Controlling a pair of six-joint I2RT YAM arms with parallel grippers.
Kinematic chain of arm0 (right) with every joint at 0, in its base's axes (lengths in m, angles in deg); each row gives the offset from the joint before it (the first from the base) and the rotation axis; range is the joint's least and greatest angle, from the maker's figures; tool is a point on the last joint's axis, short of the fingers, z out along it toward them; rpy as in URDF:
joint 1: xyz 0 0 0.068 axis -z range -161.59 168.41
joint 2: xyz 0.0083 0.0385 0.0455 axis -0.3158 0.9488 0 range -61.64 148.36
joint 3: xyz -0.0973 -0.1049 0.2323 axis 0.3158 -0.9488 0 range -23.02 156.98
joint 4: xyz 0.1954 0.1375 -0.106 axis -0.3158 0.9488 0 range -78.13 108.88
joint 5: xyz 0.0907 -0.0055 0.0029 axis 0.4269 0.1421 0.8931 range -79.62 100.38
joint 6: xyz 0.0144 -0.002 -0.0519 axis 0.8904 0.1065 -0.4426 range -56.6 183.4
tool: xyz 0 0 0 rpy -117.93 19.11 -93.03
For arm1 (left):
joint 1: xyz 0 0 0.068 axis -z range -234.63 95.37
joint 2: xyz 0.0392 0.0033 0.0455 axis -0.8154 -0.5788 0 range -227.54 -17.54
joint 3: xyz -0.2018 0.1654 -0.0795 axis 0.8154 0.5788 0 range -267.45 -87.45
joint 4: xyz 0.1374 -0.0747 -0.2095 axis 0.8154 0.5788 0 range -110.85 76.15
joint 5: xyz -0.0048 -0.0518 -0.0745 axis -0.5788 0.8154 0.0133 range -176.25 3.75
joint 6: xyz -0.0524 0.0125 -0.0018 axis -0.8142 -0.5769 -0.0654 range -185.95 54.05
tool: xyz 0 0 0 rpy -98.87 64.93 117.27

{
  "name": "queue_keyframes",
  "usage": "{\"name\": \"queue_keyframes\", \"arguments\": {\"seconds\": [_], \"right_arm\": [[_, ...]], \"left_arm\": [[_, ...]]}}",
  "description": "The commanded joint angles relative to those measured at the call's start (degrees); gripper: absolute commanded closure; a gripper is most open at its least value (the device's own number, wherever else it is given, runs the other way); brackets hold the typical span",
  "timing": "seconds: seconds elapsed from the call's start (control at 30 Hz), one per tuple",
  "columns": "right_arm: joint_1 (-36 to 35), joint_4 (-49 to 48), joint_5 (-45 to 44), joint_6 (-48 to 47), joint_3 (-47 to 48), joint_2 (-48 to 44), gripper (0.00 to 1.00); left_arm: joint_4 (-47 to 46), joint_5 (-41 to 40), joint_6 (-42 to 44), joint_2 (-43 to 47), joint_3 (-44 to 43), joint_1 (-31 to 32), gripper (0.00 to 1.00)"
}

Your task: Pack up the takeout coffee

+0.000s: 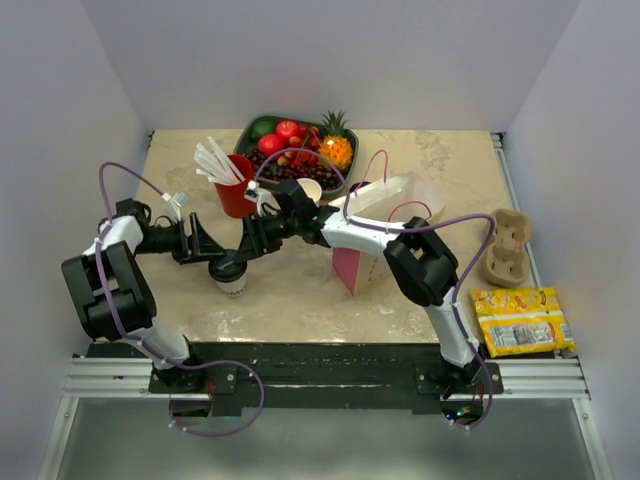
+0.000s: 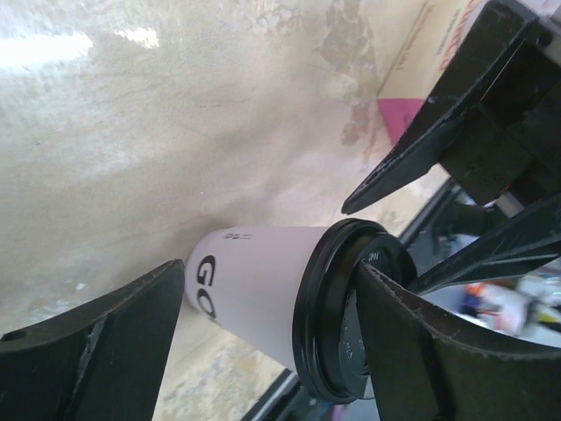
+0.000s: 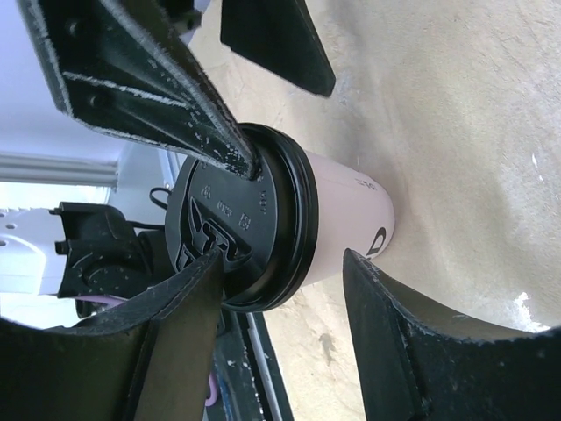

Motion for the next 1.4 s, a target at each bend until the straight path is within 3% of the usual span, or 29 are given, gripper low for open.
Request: {"name": "queue_keyframes", "arguments": {"seconds": [0.0, 0.2, 0.37, 0.53, 0.8, 1.23, 1.37], "right_arm": [[-0.47, 1.15, 1.44, -3.67, 0.9, 0.87, 0.4], [-0.56, 2.99, 1.19, -10.62, 2.3, -2.64, 0.29], [-0.56, 3.88, 1.18, -12.64, 1.87, -4.32, 0.26], [-0.56, 4.66, 1.45, -12.91, 0.55, -4.76, 0.26], [-0.56, 3.7, 2.15, -12.38, 0.98, -3.0, 0.26], [-0.21, 5.19, 1.01, -11.25, -0.24, -0.98, 0.29], [-0.03, 6.77, 0.66, -10.01, -1.91, 0.69, 0.32]], "left_arm": [[-6.0, -9.07, 7.94, 4.77, 0.53, 0.48, 0.17], [-5.03, -9.13, 8.56, 12.59, -1.93, 0.39, 0.12], [2.59, -7.74, 14.34, 16.3, -3.43, -0.75, 0.11], [13.57, -5.8, 25.75, 15.16, -3.52, -1.02, 0.11], [20.54, -4.83, 35.7, 5.85, -5.01, -0.05, 0.12], [10.62, -10.36, 35.55, -1.36, 1.4, -0.22, 0.17], [9.22, -11.59, 33.79, -6.11, -1.05, -0.31, 0.18]]}}
